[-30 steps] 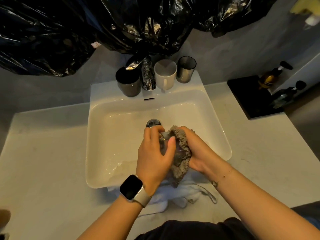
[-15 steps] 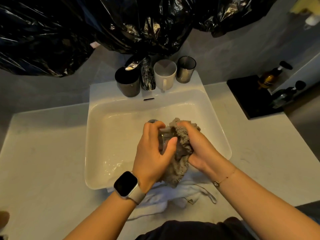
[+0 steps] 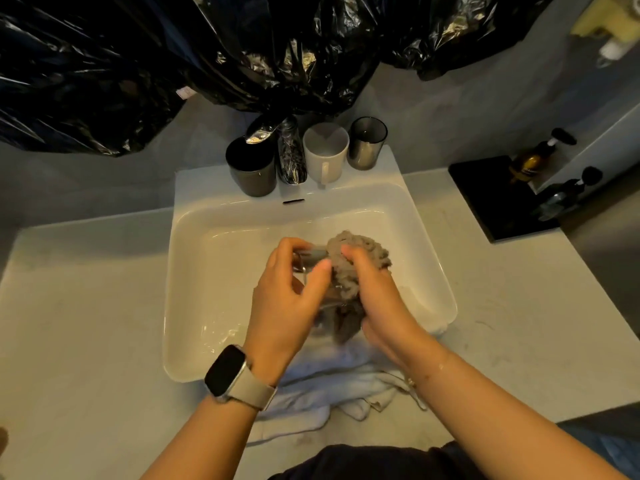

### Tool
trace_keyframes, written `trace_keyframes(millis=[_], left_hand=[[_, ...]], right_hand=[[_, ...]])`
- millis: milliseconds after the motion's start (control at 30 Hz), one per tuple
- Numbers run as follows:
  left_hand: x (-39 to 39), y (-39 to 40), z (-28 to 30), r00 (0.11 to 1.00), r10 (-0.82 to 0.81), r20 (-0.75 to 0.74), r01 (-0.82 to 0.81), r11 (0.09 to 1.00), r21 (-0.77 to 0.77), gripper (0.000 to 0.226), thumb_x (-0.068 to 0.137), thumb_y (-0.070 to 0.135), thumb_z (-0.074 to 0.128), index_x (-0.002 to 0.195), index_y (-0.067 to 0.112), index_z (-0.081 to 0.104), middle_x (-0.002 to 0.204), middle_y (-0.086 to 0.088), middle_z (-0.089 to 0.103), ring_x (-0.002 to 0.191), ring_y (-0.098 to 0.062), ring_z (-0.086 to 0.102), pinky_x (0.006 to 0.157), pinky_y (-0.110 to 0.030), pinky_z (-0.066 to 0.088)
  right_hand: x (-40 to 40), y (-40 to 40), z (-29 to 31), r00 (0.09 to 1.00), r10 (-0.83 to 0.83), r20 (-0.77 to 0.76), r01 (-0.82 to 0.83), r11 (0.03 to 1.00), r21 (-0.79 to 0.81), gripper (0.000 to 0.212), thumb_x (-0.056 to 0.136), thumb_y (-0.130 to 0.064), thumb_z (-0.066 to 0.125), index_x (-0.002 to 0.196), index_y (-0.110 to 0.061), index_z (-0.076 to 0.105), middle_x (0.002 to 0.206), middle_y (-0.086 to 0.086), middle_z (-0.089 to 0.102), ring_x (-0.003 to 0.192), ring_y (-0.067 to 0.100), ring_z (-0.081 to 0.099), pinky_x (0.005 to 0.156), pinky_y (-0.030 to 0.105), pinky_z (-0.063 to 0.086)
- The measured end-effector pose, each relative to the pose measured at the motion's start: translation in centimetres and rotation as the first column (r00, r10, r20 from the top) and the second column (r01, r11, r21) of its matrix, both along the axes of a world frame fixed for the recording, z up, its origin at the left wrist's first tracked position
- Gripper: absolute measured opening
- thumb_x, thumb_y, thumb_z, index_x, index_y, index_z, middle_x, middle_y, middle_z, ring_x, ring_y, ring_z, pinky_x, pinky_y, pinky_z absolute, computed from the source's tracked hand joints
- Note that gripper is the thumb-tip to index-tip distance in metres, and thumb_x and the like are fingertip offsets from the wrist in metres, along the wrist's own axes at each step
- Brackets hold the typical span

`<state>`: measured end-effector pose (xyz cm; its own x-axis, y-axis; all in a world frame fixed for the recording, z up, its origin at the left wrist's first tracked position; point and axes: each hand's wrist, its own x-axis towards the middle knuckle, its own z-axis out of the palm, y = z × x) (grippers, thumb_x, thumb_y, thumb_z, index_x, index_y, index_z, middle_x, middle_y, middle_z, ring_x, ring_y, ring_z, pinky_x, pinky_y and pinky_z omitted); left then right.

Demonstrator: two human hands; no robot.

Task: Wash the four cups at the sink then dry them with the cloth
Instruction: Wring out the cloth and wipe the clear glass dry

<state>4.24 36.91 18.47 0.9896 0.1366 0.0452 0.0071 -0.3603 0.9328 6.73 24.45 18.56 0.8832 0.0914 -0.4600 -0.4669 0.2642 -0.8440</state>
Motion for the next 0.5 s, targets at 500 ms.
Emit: trace_keyframes(millis=[500], left_hand=[[-0.2,-1.1,0.6,0.976,0.188,0.107,-0.182,0.981,-0.060,0.027,0.086,0.050,0.053,0.101,0.028,0.051,0.100,0.001,0.059,0.090,-0.007,0.060,0.077,-0.022,0.051]], right_hand=[[-0.8,0.8,0.9,0.995,-0.092,0.031,0.092,0.996,0.018,0.027,0.095,-0.035,0.056,0.105,-0.013,0.069,0.095,0.004,0.075,0.092,0.018,0.071,0.076,0.026,0.054]])
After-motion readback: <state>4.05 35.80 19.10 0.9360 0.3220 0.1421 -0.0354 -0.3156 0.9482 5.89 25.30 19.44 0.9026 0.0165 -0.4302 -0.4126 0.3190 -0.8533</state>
